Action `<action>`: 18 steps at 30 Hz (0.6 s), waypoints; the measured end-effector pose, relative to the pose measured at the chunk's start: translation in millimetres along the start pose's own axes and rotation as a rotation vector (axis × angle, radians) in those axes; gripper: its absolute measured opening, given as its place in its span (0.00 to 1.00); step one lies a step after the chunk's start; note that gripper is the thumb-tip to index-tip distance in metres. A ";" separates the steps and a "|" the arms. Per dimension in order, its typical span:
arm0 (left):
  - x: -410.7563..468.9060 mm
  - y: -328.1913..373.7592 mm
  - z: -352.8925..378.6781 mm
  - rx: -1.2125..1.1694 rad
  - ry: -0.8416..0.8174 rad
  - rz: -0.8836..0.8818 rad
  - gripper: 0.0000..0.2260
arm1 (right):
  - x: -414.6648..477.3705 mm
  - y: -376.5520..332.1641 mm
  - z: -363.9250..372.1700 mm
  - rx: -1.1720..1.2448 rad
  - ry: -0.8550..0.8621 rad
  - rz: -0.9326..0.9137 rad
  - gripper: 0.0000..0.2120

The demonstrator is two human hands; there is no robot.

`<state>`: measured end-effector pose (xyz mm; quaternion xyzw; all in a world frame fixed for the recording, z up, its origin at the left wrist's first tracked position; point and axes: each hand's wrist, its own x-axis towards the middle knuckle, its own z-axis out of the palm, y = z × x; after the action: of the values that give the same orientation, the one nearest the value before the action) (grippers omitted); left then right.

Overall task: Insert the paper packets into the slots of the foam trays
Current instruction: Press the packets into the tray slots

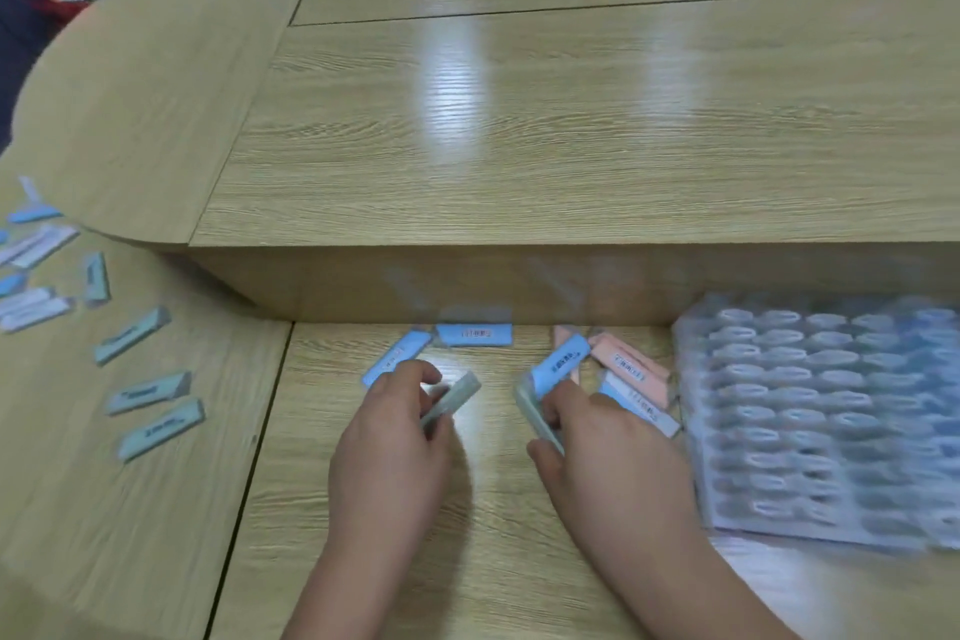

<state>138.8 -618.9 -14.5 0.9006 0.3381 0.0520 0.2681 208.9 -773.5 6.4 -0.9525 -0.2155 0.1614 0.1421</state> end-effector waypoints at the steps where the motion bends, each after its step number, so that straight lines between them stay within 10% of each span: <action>1: -2.2 2.9 -1.1 0.018 -0.009 0.023 0.14 | -5.2 3.1 -2.8 0.054 -0.006 -0.007 0.10; 9: -35.2 77.0 -7.9 -0.405 0.056 0.102 0.03 | -58.9 53.2 -59.1 1.034 -0.112 0.025 0.23; 18: -77.9 210.8 47.3 -0.675 -0.175 0.321 0.13 | -93.4 207.6 -133.7 1.274 0.156 0.110 0.26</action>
<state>214.6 -822.0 61.2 0.8040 0.1325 0.1246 0.5661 254.1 -1022.9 80.1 -0.7001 -0.0173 0.1949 0.6867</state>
